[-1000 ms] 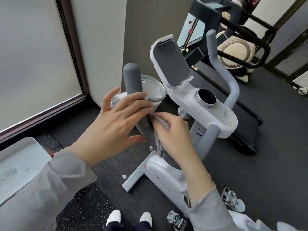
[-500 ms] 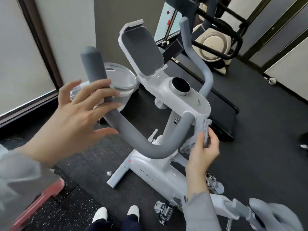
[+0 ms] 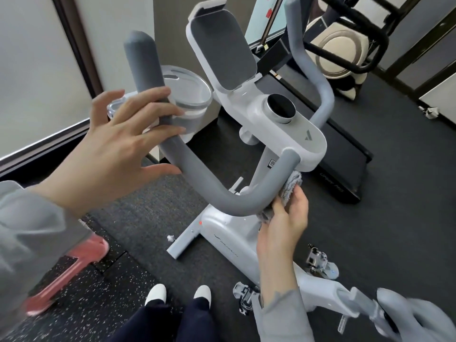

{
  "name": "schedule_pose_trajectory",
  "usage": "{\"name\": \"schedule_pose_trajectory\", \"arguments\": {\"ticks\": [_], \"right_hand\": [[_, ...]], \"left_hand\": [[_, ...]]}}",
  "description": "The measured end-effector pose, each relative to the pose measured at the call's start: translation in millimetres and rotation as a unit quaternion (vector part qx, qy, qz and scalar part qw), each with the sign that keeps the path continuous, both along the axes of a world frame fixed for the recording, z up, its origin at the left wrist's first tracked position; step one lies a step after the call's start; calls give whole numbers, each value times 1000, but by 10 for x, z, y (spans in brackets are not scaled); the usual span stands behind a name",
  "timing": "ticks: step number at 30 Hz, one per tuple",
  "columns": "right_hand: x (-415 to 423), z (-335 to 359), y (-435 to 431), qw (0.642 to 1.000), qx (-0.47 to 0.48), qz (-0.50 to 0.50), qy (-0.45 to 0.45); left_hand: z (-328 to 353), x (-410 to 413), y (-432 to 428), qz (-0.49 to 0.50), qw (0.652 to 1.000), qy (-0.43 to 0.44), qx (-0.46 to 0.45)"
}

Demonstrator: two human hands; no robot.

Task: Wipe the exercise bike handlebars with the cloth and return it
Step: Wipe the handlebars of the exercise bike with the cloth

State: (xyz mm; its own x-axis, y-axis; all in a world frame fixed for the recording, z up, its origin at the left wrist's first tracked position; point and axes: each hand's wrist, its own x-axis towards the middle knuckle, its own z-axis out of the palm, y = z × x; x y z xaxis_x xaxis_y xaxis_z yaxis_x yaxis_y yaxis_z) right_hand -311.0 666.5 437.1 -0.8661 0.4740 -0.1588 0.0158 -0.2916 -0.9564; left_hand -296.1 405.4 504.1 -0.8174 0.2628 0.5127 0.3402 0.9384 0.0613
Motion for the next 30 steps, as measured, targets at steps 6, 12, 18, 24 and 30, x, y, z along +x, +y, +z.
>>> {"name": "schedule_pose_trajectory", "arguments": {"ticks": [6,12,18,24,30], "right_hand": [[308,124,-62,996,-64,58,-22],[616,187,-260,982,-155,84,-69],[803,233,-505,969,-209,95,-96],[840,289,-909,949,-247,162,-114],[757,374,-1201,919,-324,191,-119]], "left_hand": [[15,26,24,3,1000,-3,4],[48,58,18,12,1000,-17,-4],[58,72,28,14,1000,-25,-10],[64,72,-4,9,999,-27,-25],[83,63,-73,-16,999,-35,-31]]}}
